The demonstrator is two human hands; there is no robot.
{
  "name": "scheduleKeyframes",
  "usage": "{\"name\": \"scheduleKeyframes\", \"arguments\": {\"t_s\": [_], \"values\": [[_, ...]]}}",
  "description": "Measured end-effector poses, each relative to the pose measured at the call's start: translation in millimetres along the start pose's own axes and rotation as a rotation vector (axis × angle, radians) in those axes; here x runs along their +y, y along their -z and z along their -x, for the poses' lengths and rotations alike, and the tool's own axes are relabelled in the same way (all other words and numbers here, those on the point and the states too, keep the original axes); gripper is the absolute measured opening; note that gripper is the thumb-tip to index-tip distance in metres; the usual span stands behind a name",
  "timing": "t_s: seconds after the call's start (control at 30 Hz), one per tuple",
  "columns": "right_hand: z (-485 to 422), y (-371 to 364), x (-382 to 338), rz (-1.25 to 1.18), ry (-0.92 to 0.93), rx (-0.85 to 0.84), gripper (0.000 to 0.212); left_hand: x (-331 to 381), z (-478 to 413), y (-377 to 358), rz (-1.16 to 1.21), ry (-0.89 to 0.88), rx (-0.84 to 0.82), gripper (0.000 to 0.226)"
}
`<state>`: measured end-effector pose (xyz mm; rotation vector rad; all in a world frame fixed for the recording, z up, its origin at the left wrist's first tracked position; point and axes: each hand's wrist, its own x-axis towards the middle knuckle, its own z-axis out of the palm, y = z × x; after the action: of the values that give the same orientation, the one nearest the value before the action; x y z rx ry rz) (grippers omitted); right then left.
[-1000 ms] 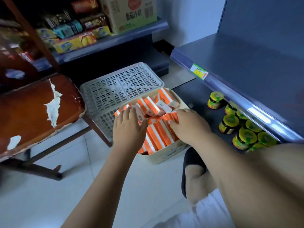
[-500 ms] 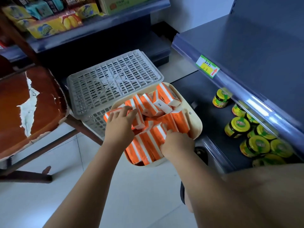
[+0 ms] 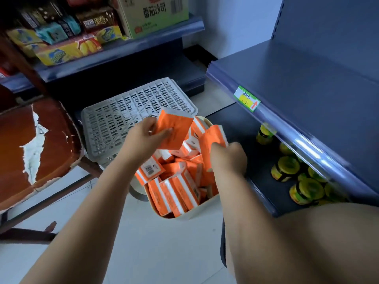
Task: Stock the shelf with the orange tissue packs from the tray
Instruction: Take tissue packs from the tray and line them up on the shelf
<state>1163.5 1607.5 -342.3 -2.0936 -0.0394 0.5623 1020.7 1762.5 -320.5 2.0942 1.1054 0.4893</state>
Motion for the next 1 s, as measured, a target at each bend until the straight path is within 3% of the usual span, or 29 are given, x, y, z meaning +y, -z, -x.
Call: {"name": "scheduleKeyframes", "arguments": {"t_s": [0.13,0.27,0.4,0.73,1.0], "values": [[-3,34,-34,-0.326,0.049,-0.054,0.035,41,9,3,0.379,0.085,-0.067,0.021],[6,86,-50,-0.390,0.191,-0.068,0.045,91,19,1,0.578,0.095,-0.154,0.013],[27,155,-57,-0.388,0.299,-0.060,0.017,149,34,-1,0.698,0.001,-0.207,0.023],[46,382,13,-0.193,0.424,0.166,0.012,291,77,-64,0.568,-0.447,-0.458,0.039],[45,472,112,0.138,0.425,0.487,0.021,342,106,-173,0.494,-0.554,-0.583,0.027]]}}
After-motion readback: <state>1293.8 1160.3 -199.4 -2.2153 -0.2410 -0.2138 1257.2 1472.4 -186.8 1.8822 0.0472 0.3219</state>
